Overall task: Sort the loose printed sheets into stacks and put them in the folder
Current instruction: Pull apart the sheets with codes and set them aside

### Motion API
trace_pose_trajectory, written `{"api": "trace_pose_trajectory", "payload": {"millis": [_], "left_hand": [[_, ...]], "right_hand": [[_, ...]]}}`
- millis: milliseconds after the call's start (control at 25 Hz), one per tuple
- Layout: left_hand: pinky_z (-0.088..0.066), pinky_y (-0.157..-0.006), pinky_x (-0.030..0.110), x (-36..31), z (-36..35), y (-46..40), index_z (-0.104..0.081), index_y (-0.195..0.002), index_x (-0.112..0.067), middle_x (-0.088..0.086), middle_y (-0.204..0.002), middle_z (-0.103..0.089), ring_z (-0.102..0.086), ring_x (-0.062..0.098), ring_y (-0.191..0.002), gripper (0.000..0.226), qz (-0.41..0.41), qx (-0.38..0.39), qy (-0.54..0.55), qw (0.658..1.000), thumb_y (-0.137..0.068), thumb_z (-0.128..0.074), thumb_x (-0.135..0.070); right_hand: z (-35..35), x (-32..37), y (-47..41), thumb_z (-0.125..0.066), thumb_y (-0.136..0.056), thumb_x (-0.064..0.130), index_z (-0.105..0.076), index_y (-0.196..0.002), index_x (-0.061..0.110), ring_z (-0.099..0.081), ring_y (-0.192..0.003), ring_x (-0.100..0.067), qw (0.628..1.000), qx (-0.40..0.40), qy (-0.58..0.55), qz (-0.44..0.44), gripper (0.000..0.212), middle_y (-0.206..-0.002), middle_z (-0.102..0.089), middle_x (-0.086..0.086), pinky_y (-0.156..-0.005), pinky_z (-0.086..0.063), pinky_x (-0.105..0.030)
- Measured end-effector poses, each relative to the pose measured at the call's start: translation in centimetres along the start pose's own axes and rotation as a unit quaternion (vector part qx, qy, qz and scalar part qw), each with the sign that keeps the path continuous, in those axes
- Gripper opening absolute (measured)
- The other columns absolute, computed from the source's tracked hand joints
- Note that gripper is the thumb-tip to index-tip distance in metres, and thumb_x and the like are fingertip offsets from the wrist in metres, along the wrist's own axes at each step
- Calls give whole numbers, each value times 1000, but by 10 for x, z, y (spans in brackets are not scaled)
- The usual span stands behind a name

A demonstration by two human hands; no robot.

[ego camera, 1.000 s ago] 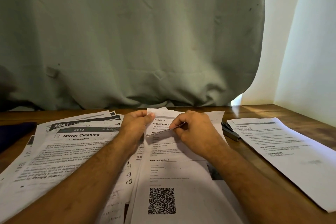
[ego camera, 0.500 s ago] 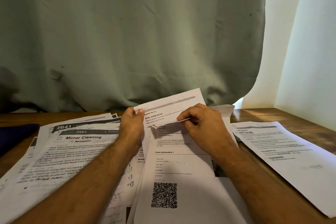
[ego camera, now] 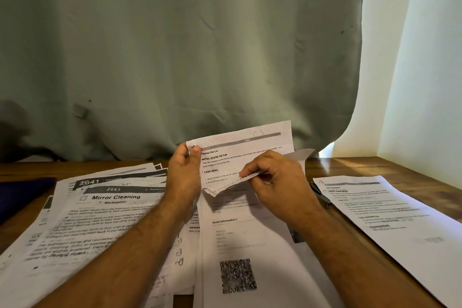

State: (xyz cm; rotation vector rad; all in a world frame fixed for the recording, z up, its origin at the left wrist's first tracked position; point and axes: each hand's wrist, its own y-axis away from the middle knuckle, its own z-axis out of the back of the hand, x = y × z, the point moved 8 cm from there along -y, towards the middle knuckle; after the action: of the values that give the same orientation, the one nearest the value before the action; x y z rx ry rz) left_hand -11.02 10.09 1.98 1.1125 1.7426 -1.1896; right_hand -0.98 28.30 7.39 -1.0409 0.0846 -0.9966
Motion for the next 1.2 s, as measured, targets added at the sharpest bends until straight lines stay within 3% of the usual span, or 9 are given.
{"api": "trace_pose_trajectory", "payload": {"millis": [160, 320, 400, 480, 600, 840, 1000, 1200], "left_hand": [[-62, -56, 34, -6, 6, -2, -63, -98, -35, -9, -84, -77, -77, 16, -75, 18, -22, -25, 1, 999, -105, -46, -38], [-64, -63, 43, -3, 3, 0, -62, -108, -32, -8, -88, -78, -77, 19, -78, 14, 2, -5, 25, 1000, -104, -50, -35], [-64, -65, 44, -2, -1, 2, -62, -113, -30, -6, -93, -79, -78, 21, -80, 14, 20, 26, 40, 999, -100, -58, -26], [-64, -67, 43, 0, -7, 5, -61, -119, -24, 0, -102, -78, -77, 25, -86, 32, 34, 69, 47, 996, -92, -68, -7], [-63, -75, 45, 4, -14, 8, -66, -122, -15, 6, -107, -78, -77, 28, -90, 41, 48, 106, 18, 993, -87, -69, 5], [-60, -84, 50, 12, -15, 6, -67, -119, -15, 8, -103, -78, -76, 30, -92, 22, 66, 94, 33, 993, -98, -62, -15], [-63, -75, 46, 13, -14, 3, -70, -113, -23, 2, -99, -79, -77, 27, -88, 20, 74, 83, 39, 993, -100, -58, -33], [-63, -67, 42, 14, -8, 1, -70, -107, -27, 0, -94, -80, -78, 24, -83, 24, 74, 52, 51, 995, -102, -51, -41]], "right_hand": [[-5, -5, 0, -68, -83, 1, -76, -85, 26, -59, -89, 3, 999, 28, 1, -20, 26, -92, -61, 19, -80, -47, -5], [4, -4, 0, -69, -84, 3, -76, -86, 24, -62, -92, 0, 1000, -20, 7, -4, 22, -95, -63, 15, -83, -50, -9], [6, -4, 0, -69, -84, 3, -75, -87, 24, -61, -94, 0, 1000, -30, 4, 1, 21, -97, -63, 14, -83, -50, -8], [6, -4, 0, -69, -85, 4, -75, -87, 24, -61, -96, -1, 999, -36, 2, 4, 21, -97, -63, 13, -82, -49, -6], [8, -5, 0, -69, -85, 4, -75, -87, 24, -62, -95, -4, 999, -47, 2, 5, 21, -97, -63, 12, -80, -49, -5], [9, -10, -1, -66, -89, 7, -75, -90, 23, -59, -93, -1, 998, -58, 20, -5, 18, -99, -61, 12, -78, -48, -3], [7, -9, 0, -66, -88, 4, -74, -91, 23, -57, -94, 3, 998, -53, 17, -6, 21, -98, -61, 13, -79, -45, 0], [12, -1, 2, -66, -85, 3, -73, -92, 21, -60, -94, -3, 995, -94, 7, 20, 20, -98, -63, 9, -82, -51, -9]]}}
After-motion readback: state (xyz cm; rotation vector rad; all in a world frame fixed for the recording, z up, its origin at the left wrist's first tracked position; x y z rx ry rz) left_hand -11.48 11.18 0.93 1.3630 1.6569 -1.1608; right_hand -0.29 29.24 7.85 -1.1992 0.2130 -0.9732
